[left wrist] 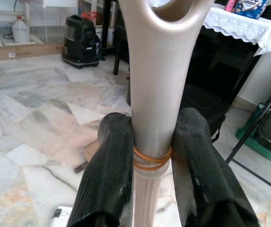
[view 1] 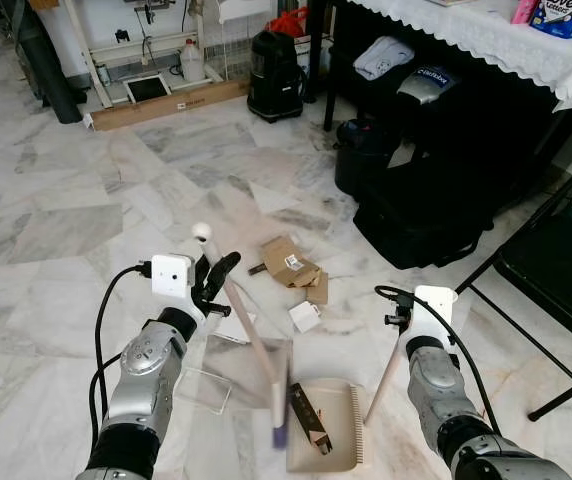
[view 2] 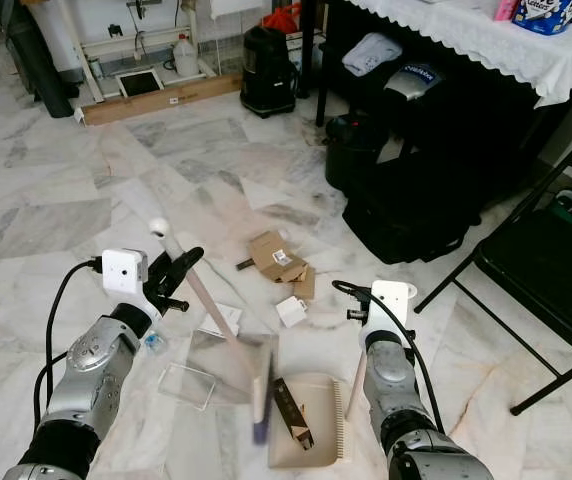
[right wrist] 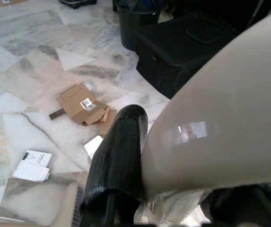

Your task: Sweep floor

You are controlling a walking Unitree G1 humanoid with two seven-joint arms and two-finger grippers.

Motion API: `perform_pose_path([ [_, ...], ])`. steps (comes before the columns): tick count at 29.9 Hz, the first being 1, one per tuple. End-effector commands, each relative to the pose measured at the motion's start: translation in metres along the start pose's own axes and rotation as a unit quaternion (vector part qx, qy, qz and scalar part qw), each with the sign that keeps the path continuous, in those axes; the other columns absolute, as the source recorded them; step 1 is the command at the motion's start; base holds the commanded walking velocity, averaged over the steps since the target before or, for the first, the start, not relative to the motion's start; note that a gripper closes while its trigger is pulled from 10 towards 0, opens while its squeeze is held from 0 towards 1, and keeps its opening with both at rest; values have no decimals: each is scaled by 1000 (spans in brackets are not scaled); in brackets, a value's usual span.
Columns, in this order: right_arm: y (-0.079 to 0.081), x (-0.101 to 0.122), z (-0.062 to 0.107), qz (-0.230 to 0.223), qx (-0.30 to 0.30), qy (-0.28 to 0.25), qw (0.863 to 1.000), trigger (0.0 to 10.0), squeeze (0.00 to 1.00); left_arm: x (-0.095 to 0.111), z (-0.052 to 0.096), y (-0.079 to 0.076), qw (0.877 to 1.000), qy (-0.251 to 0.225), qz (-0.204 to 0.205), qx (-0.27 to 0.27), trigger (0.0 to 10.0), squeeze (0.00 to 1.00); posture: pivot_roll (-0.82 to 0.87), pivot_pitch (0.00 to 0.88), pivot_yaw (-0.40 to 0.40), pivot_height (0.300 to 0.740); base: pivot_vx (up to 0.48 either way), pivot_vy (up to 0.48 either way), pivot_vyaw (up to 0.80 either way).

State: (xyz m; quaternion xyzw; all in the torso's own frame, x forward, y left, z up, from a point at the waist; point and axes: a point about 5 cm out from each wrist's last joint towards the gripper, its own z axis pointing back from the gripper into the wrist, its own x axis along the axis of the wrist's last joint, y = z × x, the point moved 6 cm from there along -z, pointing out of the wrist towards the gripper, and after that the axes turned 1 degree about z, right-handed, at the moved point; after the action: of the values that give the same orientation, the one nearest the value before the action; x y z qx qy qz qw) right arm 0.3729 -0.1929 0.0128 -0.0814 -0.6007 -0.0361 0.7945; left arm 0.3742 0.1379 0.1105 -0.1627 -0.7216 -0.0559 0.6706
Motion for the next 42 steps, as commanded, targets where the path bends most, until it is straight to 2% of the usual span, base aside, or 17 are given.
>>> perform_pose_path([
  [1, 2, 0, 0, -2, 3, 0, 1000, 10000, 0, -2, 1, 0, 1000, 6, 1, -6, 10000, 0, 43, 76, -22, 740, 0, 0, 0],
  [4, 2, 1, 0, -2, 4, 0, 1000, 10000, 0, -1, 1, 0, 1000, 0, -9, -3, 10000, 0, 44, 78, -24, 740, 0, 0, 0],
  [7, 2, 1, 0, -2, 4, 0, 1000, 10000, 0, 5, 0, 1, 1000, -12, -1, 2, 10000, 0, 44, 81, -26, 740, 0, 0, 0],
  [15, 3, 0, 0, -2, 6, 1, 1000, 10000, 0, 29, -5, -1, 998, -53, 13, 7, 10000, 0, 45, 84, -25, 740, 0, 0, 0],
  [18, 3, 0, 0, -3, 6, 2, 1000, 10000, 0, 34, -6, -1, 998, -60, 5, 6, 10000, 0, 47, 85, -24, 740, 0, 0, 0],
  [19, 4, -1, 0, -3, 7, 3, 1000, 10000, 0, 34, -6, -1, 998, -57, -19, 3, 10000, 0, 48, 85, -24, 740, 0, 0, 0],
  [20, 4, -1, 0, -3, 7, 3, 1000, 10000, 0, 34, -6, -1, 998, -57, -19, 3, 10000, 0, 48, 85, -24, 740, 0, 0, 0],
  [23, 5, -2, 1, -2, 8, 4, 1000, 10000, 0, 25, -3, -2, 997, -40, -68, -5, 10000, 0, 48, 87, -26, 740, 0, 0, 0],
  [28, 4, -2, 1, -2, 9, 3, 1000, 10000, 0, 15, 0, -7, 995, -25, -96, -17, 10000, 0, 44, 89, -26, 740, 0, 0, 0],
  [35, 4, -1, 1, -1, 9, 2, 1000, 10000, 0, 2, 2, -8, 996, -7, -85, -14, 10000, 0, 44, 89, -26, 740, 0, 0, 0],
  [37, 3, 0, 0, -2, 9, 0, 1000, 10000, 0, -8, 3, -3, 998, 8, -64, -3, 10000, 0, 44, 89, -26, 740, 0, 0, 0],
  [42, 3, 1, 0, -2, 9, -2, 1000, 10000, 0, -11, 3, 1, 999, 12, -52, 6, 10000, 0, 32, 92, -28, 740, 0, 0, 0],
])
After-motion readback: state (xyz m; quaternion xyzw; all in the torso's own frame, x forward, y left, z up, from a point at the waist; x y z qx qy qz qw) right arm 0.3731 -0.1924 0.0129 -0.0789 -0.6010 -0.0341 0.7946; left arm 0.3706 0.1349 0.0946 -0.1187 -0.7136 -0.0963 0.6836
